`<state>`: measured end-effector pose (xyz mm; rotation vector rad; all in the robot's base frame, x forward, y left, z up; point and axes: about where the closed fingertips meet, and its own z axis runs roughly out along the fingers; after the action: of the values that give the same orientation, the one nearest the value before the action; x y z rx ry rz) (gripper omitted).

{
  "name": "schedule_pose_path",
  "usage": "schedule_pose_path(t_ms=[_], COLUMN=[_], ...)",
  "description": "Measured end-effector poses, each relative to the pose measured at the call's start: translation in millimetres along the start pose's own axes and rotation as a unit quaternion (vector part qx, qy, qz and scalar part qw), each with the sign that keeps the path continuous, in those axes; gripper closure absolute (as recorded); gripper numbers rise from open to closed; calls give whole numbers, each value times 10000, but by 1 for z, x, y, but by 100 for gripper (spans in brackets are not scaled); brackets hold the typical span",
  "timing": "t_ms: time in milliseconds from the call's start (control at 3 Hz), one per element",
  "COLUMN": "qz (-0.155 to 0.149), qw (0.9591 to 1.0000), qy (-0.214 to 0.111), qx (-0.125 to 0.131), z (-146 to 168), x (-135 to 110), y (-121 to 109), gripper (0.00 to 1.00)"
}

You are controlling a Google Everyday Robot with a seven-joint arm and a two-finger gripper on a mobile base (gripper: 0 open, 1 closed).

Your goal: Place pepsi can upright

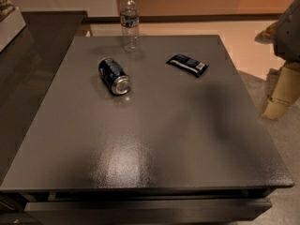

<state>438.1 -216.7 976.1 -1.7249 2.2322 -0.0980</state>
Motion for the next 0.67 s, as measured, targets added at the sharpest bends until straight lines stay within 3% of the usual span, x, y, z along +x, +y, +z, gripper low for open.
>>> schedule_pose_path(t_ms=[667], qz=[45], qw=[10000], qy=[-57], qx=[-10], z=[-1], x=[-4], y=[-4], gripper=[0])
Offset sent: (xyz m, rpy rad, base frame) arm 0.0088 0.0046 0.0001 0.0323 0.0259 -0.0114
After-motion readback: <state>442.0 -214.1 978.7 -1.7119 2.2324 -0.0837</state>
